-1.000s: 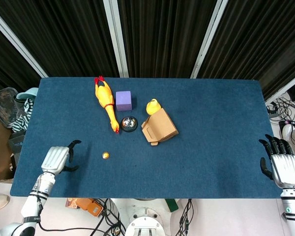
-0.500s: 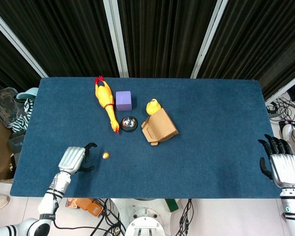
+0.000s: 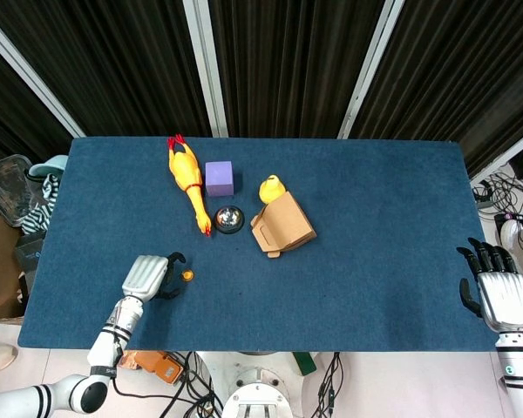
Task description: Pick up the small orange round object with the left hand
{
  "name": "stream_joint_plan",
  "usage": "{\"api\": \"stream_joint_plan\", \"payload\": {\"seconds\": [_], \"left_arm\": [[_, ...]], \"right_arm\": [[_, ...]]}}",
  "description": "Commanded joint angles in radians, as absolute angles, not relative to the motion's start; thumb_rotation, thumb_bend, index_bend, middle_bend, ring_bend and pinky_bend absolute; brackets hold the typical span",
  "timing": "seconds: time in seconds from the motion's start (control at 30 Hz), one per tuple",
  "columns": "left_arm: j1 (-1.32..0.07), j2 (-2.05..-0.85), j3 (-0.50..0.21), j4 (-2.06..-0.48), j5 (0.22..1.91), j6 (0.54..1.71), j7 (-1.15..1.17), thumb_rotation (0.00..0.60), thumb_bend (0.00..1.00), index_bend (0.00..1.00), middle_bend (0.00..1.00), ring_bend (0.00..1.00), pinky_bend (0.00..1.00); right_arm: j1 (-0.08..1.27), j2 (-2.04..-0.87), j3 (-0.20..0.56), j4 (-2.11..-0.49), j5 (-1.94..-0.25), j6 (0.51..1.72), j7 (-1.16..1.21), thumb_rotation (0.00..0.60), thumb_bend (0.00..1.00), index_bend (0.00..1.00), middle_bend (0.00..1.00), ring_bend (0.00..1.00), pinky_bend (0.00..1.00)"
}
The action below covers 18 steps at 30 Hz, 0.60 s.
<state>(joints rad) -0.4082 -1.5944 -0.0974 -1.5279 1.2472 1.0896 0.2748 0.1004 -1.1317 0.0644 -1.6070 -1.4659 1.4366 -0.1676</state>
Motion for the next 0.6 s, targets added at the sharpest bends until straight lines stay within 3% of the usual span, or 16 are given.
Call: {"api": "stream_joint_plan", "payload": {"seconds": [0.03, 0.6], "left_arm": [[-0.411, -1.597, -0.098, -1.528, 1.245, 1.09, 0.275, 0.6, 0.16, 0.37, 0.71, 0.72, 0.8], [-0.439, -1.627, -0.101, -1.493, 1.215, 1.066, 0.262, 0.6, 0.2, 0.41, 0.71, 0.72, 0.8]], "right_arm": [[0.1, -1.132, 0.065, -1.607, -1.465, 1.437, -0.167, 0.6, 0.69, 0.27, 0.16, 0.17, 0.16], [0.102, -1.136, 0.065, -1.607, -1.462, 1.435, -0.174, 0.6, 0.69, 0.27, 0.16, 0.17, 0.16]]}}
